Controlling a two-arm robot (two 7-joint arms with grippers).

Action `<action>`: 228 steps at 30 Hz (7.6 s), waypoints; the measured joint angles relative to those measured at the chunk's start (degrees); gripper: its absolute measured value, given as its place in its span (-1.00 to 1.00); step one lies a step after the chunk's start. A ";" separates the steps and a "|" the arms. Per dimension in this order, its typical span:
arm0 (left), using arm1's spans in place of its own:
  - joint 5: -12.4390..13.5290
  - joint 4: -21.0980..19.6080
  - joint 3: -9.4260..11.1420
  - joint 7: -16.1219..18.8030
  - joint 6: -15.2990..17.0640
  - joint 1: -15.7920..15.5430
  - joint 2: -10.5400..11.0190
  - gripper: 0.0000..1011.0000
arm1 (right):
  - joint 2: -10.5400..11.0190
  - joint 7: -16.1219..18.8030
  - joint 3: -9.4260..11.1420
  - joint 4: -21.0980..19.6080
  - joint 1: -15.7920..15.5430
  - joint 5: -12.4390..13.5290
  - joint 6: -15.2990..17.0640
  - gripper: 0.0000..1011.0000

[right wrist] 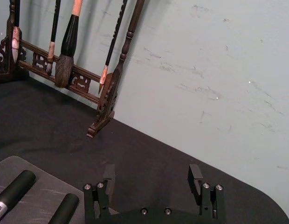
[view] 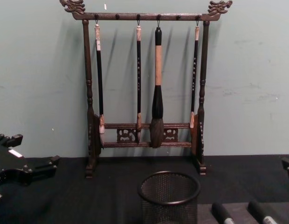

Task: Pick up the water-based marker from the table and place it into the pen holder.

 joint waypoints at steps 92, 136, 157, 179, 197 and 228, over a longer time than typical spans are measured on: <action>0.00 0.00 0.00 0.00 0.00 0.00 0.00 1.00 | -5.61 15.66 6.58 -7.83 -5.83 4.74 28.30 0.98; 0.00 0.00 0.00 0.00 0.00 0.00 0.00 1.00 | -6.98 16.68 7.68 -7.62 -6.60 3.08 28.81 -0.05; 0.00 0.00 0.00 0.00 0.00 0.00 0.00 1.00 | -7.26 17.10 8.24 -7.63 -6.89 2.36 27.20 -0.60; 0.00 0.00 0.00 0.00 0.00 0.00 0.00 1.00 | -9.50 22.44 13.21 -9.42 -6.06 1.38 8.56 -0.60; 0.00 0.00 0.00 0.00 0.00 0.00 0.00 1.00 | -11.50 32.26 6.66 -2.27 4.77 6.11 4.43 -0.60; 0.00 0.00 0.00 0.00 0.00 0.00 0.00 1.00 | -13.83 42.65 -3.00 8.56 13.10 11.73 -0.19 -0.60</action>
